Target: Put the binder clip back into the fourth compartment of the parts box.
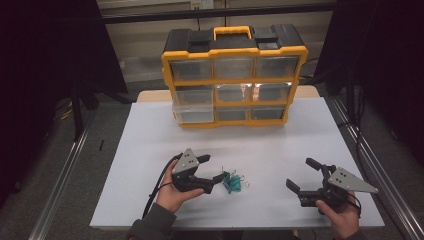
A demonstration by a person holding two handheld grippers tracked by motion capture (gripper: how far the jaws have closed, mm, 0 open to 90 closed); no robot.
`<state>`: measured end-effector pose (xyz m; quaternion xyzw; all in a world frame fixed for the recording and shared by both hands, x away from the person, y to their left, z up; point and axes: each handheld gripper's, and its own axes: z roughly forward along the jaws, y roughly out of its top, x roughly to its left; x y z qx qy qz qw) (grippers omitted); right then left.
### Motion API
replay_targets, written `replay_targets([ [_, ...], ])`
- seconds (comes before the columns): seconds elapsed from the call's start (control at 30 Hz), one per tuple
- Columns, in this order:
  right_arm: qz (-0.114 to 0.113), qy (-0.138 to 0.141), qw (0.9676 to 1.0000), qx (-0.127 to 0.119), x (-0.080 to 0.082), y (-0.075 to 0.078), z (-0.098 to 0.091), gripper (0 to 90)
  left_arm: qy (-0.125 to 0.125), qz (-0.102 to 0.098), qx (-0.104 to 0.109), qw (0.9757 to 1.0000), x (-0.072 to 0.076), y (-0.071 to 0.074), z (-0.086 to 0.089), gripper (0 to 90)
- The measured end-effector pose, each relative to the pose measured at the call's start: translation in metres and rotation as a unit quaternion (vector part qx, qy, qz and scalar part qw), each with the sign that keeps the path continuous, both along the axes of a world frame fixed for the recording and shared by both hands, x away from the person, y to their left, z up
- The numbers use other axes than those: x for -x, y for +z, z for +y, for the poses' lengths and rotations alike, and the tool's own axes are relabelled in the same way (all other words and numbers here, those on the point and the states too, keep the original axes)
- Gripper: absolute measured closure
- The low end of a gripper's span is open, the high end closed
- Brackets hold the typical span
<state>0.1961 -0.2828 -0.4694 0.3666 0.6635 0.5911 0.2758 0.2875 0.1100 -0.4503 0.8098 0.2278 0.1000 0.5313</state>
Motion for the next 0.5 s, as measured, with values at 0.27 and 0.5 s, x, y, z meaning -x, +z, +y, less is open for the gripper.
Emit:
replay_targets([
  [0.27, 0.001, -0.001, 1.0000, -0.004, 0.002, 0.001, 0.000, 0.8, 0.001, 0.022, -0.019, 0.9996, -0.006, -0.003, -0.008, 35.3],
  [0.5, -0.004, 0.002, 1.0000, 0.000, 0.001, 0.001, -0.001, 0.9, -0.006, 0.039, -0.046, 0.9982, -0.011, -0.008, -0.020, 42.8],
])
